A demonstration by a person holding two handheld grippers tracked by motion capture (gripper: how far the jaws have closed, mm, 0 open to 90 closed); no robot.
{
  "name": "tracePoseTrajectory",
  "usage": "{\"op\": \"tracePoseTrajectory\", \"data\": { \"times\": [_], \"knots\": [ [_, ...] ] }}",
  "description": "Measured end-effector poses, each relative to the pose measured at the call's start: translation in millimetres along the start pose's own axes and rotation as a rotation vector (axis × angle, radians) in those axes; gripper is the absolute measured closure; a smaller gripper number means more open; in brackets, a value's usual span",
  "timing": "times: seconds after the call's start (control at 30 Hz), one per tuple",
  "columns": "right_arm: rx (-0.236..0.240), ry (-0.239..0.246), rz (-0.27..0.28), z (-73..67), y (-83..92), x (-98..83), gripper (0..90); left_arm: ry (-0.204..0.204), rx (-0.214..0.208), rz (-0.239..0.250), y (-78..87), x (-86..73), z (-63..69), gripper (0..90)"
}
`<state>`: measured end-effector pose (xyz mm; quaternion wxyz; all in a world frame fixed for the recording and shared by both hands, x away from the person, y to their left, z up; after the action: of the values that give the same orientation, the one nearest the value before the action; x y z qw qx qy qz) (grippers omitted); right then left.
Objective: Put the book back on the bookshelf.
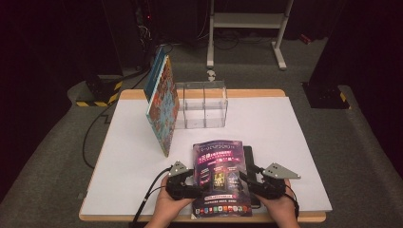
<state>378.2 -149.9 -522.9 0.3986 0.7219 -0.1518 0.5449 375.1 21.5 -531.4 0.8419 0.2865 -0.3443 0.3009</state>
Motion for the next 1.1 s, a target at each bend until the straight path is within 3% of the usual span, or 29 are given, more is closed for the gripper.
{"op": "tracePoseTrajectory", "data": {
  "times": [0.1, 0.17, 0.33, 0.5, 0.7, 0.77, 0.9, 1.1],
  "knots": [
    [-0.024, -0.009, -0.005, 6.2, 0.3, -0.9, 46.4, -0.028, -0.011, -0.007, 1.9, 0.2, 3.1, 9.5],
    [-0.039, -0.011, -0.008, 9.8, 0.5, -1.6, 46.4, -0.015, -0.018, 0.007, 1.5, 1.7, 6.3, 9.7],
    [-0.049, -0.019, -0.014, 12.9, 0.0, -2.8, 46.1, -0.032, 0.006, -0.003, -0.2, -1.2, -0.7, 9.0],
    [-0.042, -0.012, -0.015, 10.0, -0.4, -3.0, 46.0, -0.011, -0.001, 0.008, -0.9, -1.0, -3.4, 6.3],
    [-0.034, -0.016, -0.012, 8.9, -0.1, -2.5, 46.0, 0.052, -0.013, -0.024, -3.0, -2.2, -5.1, 5.2],
    [-0.033, -0.015, -0.011, 8.3, 0.1, -2.0, 46.0, 0.056, -0.022, -0.035, -3.1, -2.7, -5.2, 5.3],
    [-0.032, -0.016, -0.006, 7.4, 0.7, -0.8, 46.0, 0.062, -0.045, -0.045, -4.4, -4.9, 1.7, 5.8],
    [-0.040, -0.020, -0.003, 9.8, 2.2, -0.3, 46.1, 0.022, -0.063, -0.057, -5.8, -7.2, 13.1, 6.4]
  ]
}}
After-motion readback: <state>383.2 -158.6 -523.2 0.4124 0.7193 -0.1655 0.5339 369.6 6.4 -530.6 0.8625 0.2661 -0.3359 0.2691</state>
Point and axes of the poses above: each handheld gripper's, and its own axes: y roughly backward along the jaws, x roughly out of its top, z roughly to its right, the point moved 9 cm from there along -y, roughly forward along the jaws, and after that the axes turned 2 degrees about z, right-handed, at the moved point
